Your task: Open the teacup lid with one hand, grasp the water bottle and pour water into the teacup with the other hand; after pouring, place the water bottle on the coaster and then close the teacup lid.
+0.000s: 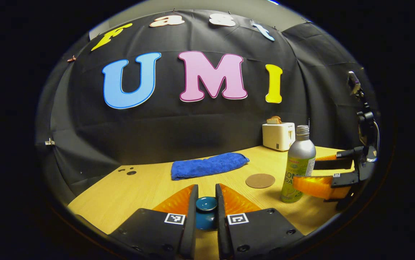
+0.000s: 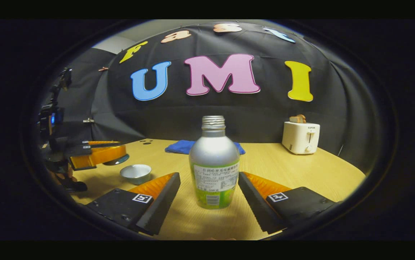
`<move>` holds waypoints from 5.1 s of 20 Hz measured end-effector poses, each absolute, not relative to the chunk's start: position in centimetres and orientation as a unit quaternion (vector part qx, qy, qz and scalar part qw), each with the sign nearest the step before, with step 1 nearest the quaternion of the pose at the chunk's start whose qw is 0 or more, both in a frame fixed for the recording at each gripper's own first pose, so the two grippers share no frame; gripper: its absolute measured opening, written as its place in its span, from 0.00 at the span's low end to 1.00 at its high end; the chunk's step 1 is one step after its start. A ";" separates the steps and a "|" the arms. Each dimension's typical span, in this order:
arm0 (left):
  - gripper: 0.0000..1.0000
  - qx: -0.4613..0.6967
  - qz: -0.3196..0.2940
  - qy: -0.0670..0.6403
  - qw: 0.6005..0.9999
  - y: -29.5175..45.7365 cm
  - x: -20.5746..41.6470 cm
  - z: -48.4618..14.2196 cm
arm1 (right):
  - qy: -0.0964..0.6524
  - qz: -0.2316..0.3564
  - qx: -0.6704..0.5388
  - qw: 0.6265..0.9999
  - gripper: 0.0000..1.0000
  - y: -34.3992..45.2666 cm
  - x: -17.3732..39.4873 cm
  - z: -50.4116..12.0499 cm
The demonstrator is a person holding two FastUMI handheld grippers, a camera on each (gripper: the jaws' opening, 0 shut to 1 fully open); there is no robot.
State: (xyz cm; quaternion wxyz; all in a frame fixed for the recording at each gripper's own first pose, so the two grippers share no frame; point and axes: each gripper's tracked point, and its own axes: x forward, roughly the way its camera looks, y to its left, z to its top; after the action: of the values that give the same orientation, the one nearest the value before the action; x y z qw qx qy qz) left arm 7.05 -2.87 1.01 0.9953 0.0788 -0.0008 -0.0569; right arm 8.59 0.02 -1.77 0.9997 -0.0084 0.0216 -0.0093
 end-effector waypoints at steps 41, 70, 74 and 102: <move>0.28 0.022 0.013 -0.013 1.000 10.1 2.8 -0.7 | 0.007 -0.005 -0.603 0.798 0.78 6.3 17.9 -1.2; 0.29 0.002 0.004 0.007 1.000 10.7 3.7 -2.4 | -0.032 0.030 -0.777 0.627 0.78 8.2 19.6 -3.5; 0.29 0.002 0.006 0.007 1.000 10.8 3.6 -2.4 | -0.033 0.027 -0.781 0.623 0.78 8.1 20.0 -2.9; 0.29 0.004 0.005 0.008 1.000 11.0 3.2 -2.5 | -0.090 0.012 -0.842 0.532 0.78 9.9 20.5 0.0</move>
State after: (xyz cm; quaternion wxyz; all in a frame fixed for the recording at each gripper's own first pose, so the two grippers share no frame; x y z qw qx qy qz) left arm 3.17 11.01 -2.47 0.9999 0.0042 0.0083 0.0047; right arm 20.48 9.92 -0.05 0.5318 -0.8420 -0.0897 0.0119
